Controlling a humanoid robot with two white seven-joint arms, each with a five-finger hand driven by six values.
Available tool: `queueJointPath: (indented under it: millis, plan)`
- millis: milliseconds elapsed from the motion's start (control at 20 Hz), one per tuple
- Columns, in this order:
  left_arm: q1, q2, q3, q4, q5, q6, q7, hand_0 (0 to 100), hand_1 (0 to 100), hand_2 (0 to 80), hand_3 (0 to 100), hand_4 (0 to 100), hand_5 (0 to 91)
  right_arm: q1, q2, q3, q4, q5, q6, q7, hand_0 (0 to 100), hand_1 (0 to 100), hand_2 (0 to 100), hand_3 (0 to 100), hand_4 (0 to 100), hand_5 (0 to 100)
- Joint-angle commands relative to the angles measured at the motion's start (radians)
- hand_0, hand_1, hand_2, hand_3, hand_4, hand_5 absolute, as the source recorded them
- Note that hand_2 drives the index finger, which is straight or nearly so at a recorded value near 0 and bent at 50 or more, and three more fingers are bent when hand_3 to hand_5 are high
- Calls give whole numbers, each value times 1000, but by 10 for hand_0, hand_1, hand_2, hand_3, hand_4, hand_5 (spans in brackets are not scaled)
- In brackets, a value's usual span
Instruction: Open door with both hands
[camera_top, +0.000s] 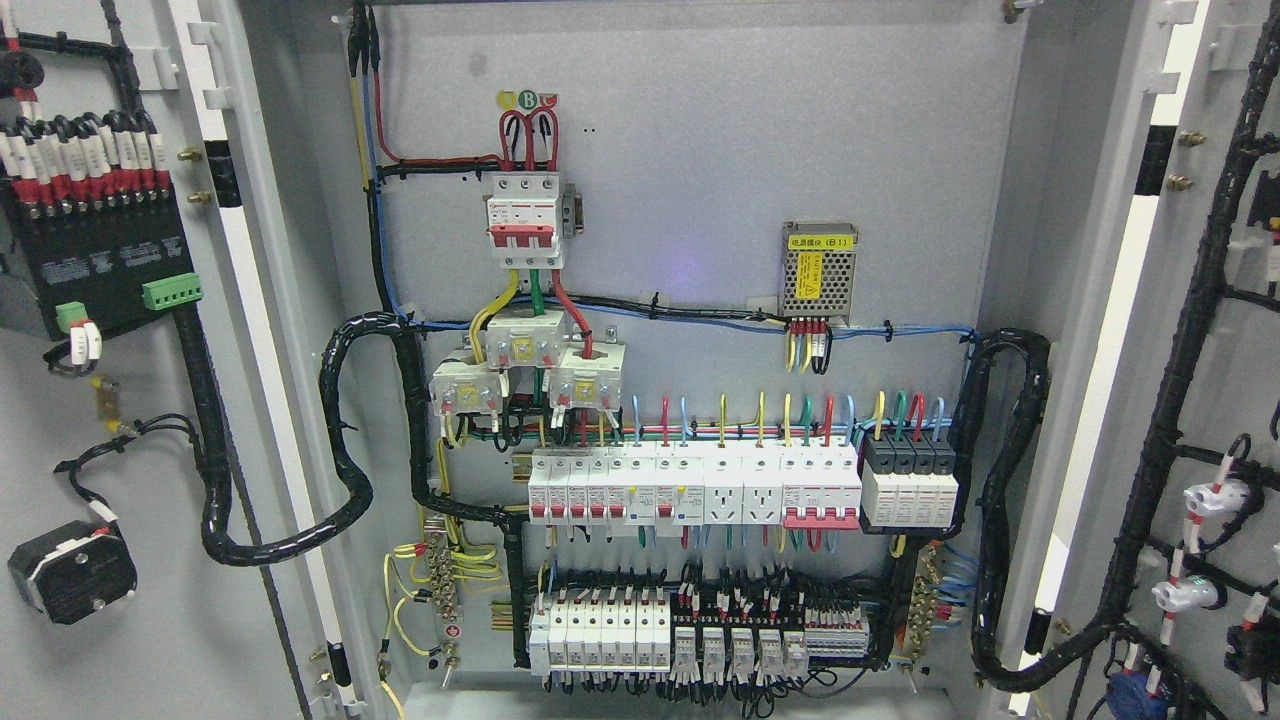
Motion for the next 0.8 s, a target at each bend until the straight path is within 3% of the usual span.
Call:
queueJointPath:
  millis: [0,451,751]
  plan:
    - [-65,98,26,212,6,-275,-2,0,0,0,0,0,0,20,7,-33,7,-26,-42,0,382,0,0,0,0,0]
    - [-116,116,25,258,3,-102,-2,0,0,0,0,0,0,37,7,-47,16,-43,-42,0,382,0,0,0,0,0]
    - [-156,118,14,332,-4,-83,-3,0,0,0,0,0,0,47,7,-61,17,-50,-42,0,382,0,0,0,0,0]
